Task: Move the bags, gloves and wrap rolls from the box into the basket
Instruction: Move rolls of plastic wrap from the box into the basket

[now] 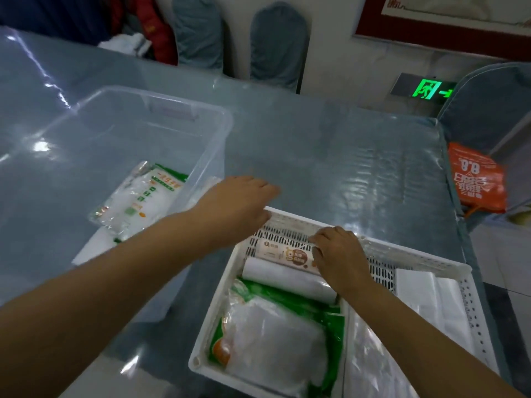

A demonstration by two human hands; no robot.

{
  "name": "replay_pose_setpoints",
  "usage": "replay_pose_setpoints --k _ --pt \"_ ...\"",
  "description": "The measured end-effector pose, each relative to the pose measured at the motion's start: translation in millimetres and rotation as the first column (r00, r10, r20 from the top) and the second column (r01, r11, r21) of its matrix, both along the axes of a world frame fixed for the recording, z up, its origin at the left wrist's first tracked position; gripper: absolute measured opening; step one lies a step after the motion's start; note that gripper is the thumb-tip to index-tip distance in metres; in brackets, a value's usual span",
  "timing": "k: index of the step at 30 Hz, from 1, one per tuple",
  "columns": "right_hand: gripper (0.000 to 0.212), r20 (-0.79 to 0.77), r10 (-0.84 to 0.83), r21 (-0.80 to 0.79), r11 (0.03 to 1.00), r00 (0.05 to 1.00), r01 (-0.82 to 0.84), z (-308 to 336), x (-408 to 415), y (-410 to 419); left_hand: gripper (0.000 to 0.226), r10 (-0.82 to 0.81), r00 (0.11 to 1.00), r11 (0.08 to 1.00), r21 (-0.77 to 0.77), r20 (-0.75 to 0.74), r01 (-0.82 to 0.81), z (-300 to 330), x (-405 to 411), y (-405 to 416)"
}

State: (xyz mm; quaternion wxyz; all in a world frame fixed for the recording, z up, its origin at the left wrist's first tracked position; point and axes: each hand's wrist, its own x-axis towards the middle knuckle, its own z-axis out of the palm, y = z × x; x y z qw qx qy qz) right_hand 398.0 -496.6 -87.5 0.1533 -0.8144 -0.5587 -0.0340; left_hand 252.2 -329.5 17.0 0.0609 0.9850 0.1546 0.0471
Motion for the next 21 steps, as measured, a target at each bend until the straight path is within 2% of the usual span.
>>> replay_pose_setpoints --k 4,8,12,16,18,21 --pt "0.009 0.021 0.052 0.131 0.99 0.998 -0.054 30.2 -18.3 37.5 0.041 0.141 0.976 0.99 -0.036 0.168 -0.137 41.3 -55.0 50.1" --pt "0.009 0.042 0.081 0.193 0.977 0.996 -0.088 54.9 -44.9 76.9 0.036 0.28 0.944 0.956 -0.144 0.177 -0.256 41.4 -97.0 104.8" --pt "0.012 0.053 0.116 0.228 0.966 0.992 -0.125 72.9 -71.9 113.7 0.037 0.306 0.951 0.934 -0.202 0.034 -0.293 8.1 -123.4 147.4" --pt "0.014 0.043 0.085 0.285 0.954 0.995 -0.094 85.7 -95.1 148.5 0.044 0.165 0.969 0.961 -0.19 -0.183 -0.199 -39.6 -128.6 173.3" --pt "0.016 0.035 0.064 0.322 0.944 0.997 -0.072 90.1 -106.0 165.0 0.045 0.125 0.949 0.949 -0.244 -0.289 -0.2 -64.5 -120.3 180.5" --pt "0.017 0.019 0.027 0.38 0.924 0.999 -0.032 92.0 -121.2 182.6 0.038 0.128 0.936 0.892 -0.375 -0.327 -0.253 -97.6 -102.5 182.6"
